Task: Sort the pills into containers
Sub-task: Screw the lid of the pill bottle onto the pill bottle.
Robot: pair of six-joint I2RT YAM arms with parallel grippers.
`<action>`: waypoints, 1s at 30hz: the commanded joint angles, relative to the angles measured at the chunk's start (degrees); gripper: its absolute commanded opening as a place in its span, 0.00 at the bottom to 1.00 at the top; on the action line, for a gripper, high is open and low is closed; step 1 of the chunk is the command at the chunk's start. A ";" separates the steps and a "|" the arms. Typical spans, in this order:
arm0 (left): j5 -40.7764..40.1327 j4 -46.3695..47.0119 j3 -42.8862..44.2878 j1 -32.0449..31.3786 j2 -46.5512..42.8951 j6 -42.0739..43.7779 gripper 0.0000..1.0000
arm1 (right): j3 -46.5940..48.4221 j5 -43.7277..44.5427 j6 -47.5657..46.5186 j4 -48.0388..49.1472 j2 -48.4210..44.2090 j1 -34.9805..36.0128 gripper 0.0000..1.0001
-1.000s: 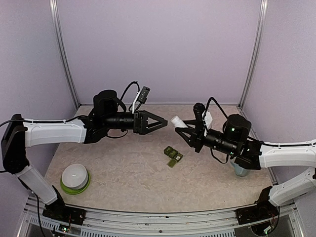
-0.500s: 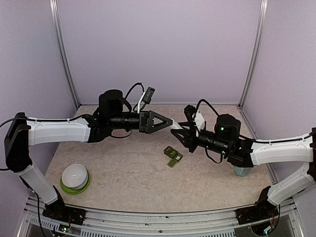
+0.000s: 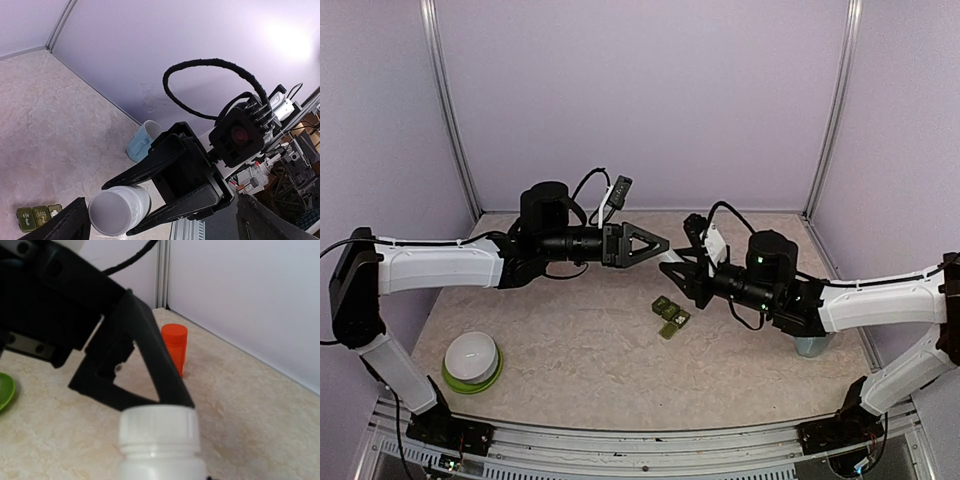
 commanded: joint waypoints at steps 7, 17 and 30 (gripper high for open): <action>3.27 5.68 0.46 -0.78 -0.35 -2.07 0.99 | 2.89 -1.69 -0.43 -0.88 3.62 1.35 0.10; 2.40 5.53 -0.05 -0.78 -0.86 -2.57 0.99 | 3.40 -3.50 -1.36 -1.12 4.08 2.48 0.10; -2.15 -6.22 1.41 0.63 0.25 -3.09 0.89 | 1.30 4.07 -10.05 -2.89 -0.68 2.60 0.10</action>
